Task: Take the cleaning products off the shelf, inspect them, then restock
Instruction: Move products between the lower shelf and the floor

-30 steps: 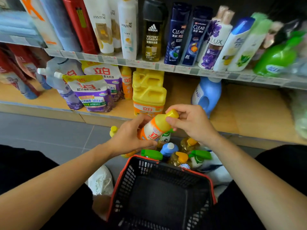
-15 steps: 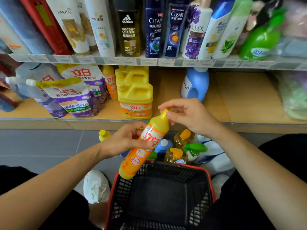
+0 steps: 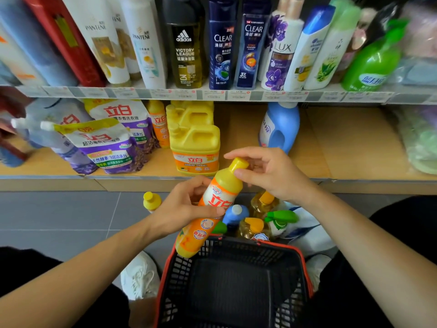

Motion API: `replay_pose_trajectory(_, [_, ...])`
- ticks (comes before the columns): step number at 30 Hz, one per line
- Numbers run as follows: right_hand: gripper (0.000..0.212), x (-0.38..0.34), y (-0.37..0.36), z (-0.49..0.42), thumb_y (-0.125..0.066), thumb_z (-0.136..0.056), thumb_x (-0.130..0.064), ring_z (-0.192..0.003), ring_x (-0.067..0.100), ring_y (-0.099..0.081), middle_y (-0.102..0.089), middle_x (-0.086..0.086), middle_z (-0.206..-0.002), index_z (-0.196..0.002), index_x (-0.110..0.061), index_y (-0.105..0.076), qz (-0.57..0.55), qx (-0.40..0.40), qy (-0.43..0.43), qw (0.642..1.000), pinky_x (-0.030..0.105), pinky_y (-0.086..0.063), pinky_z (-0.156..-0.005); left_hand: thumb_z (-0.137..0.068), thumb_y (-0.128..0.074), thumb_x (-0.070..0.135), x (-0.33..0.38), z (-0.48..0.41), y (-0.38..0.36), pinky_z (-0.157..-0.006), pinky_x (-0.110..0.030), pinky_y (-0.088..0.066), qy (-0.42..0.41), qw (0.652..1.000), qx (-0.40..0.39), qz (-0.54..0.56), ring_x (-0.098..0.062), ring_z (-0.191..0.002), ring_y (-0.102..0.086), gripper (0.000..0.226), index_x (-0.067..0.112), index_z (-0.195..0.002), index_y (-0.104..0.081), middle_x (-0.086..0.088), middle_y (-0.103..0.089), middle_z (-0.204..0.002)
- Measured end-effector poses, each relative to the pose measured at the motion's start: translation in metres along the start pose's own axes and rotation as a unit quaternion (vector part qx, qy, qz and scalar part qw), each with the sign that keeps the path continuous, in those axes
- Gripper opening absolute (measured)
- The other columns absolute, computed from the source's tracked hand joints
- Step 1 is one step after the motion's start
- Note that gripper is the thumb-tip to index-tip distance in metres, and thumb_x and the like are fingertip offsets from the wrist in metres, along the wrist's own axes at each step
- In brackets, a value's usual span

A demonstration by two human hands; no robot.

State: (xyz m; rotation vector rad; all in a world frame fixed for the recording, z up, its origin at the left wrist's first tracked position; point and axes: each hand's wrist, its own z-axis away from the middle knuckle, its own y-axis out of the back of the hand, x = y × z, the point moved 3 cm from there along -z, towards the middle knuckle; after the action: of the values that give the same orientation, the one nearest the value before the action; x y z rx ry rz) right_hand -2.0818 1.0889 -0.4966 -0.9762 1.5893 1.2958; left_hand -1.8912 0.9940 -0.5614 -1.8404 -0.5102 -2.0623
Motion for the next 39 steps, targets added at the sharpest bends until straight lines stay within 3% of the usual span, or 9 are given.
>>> replay_pose_trajectory(3, [0.018,-0.005,0.0,0.0,-0.073,-0.085,-0.024,-0.065,0.013,-0.059,-0.067,0.009,-0.083,-0.101,-0.032,-0.072,-0.015,0.046,0.012,0.999,0.029,-0.054,-0.057,-0.08,-0.081,0.03,0.003,-0.001,-0.004,-0.093,-0.04,-0.059,0.014,0.998,-0.054,0.018,-0.028,-0.111,-0.07,0.048,0.025,-0.126,-0.067,-0.008,-0.073,-0.12])
replay_pose_trajectory(5, [0.013,-0.005,0.002,-0.001,-0.075,-0.084,-0.027,-0.058,0.009,-0.059,-0.067,-0.001,-0.076,-0.096,-0.031,-0.073,-0.02,0.078,0.011,0.997,0.023,-0.051,-0.055,-0.078,-0.082,0.037,0.004,-0.001,-0.007,-0.098,-0.038,-0.056,-0.017,0.998,-0.043,-0.05,-0.023,-0.113,-0.068,0.057,0.031,-0.132,-0.063,-0.003,-0.071,-0.122])
replay_pose_trajectory(8, [0.012,0.001,0.008,-0.001,-0.076,-0.085,-0.026,-0.057,0.012,-0.061,-0.067,-0.002,-0.069,-0.096,-0.024,-0.074,-0.038,0.12,-0.009,0.992,0.025,-0.052,-0.054,-0.064,-0.085,0.059,0.006,0.001,-0.007,-0.087,-0.023,-0.054,-0.09,0.969,0.04,-0.226,-0.01,-0.109,-0.062,0.081,0.043,-0.135,-0.05,0.011,-0.063,-0.121])
replay_pose_trajectory(13, [0.013,0.007,0.006,-0.001,-0.079,-0.083,-0.029,-0.06,0.014,-0.066,-0.069,-0.001,-0.068,-0.093,-0.022,-0.075,-0.072,0.154,-0.032,0.985,0.026,-0.055,-0.054,-0.06,-0.084,0.068,0.001,-0.001,-0.005,-0.081,-0.037,-0.058,-0.105,0.922,0.086,-0.364,-0.005,-0.104,-0.06,0.095,0.037,-0.139,-0.042,0.017,-0.059,-0.12])
replay_pose_trajectory(17, [0.024,0.004,0.008,-0.005,-0.081,-0.079,-0.027,-0.062,0.013,-0.064,-0.07,-0.004,-0.079,-0.101,-0.02,-0.073,-0.094,0.121,-0.021,0.988,0.024,-0.054,-0.055,-0.067,-0.093,0.042,-0.001,-0.002,-0.005,-0.084,-0.033,-0.06,-0.072,0.974,0.047,-0.208,-0.013,-0.109,-0.067,0.086,0.034,-0.135,-0.042,0.012,-0.065,-0.119])
replay_pose_trajectory(21, [0.04,0.001,0.016,-0.008,-0.077,-0.083,-0.001,-0.08,0.013,-0.059,-0.068,-0.007,-0.1,-0.116,-0.022,-0.07,-0.078,0.053,0.004,0.996,0.029,-0.057,-0.073,-0.073,-0.09,0.012,0.003,-0.001,-0.007,-0.09,-0.048,-0.06,-0.022,0.999,-0.02,-0.013,-0.03,-0.11,-0.07,0.071,0.024,-0.13,-0.051,-0.009,-0.071,-0.122])
replay_pose_trajectory(24, [0.034,0.001,0.02,-0.006,-0.076,-0.083,-0.006,-0.083,0.01,-0.064,-0.072,-0.008,-0.093,-0.113,-0.023,-0.072,-0.088,0.049,-0.002,0.995,0.028,-0.059,-0.073,-0.074,-0.087,0.011,0.005,0.001,-0.009,-0.093,-0.051,-0.058,-0.005,0.998,-0.056,0.022,-0.035,-0.11,-0.07,0.067,0.02,-0.13,-0.052,-0.014,-0.071,-0.121])
replay_pose_trajectory(34, [0.019,0.0,0.024,-0.004,-0.064,-0.089,-0.026,-0.063,0.01,-0.066,-0.074,-0.003,-0.083,-0.101,-0.019,-0.077,-0.115,0.104,-0.01,0.988,0.023,-0.057,-0.063,-0.076,-0.082,0.011,0.008,0.005,-0.015,-0.09,-0.044,-0.057,0.049,0.99,-0.102,0.083,-0.039,-0.111,-0.068,0.07,0.017,-0.139,-0.051,-0.021,-0.069,-0.123])
replay_pose_trajectory(39, [0.022,-0.002,0.02,-0.004,-0.063,-0.09,-0.025,-0.08,0.011,-0.069,-0.077,-0.001,-0.098,-0.108,-0.02,-0.074,-0.104,0.074,-0.001,0.992,0.022,-0.056,-0.07,-0.077,-0.078,0.007,0.004,0.007,-0.018,-0.098,-0.056,-0.053,0.059,0.984,-0.11,0.125,-0.045,-0.118,-0.062,0.072,0.013,-0.143,-0.049,-0.026,-0.062,-0.131])
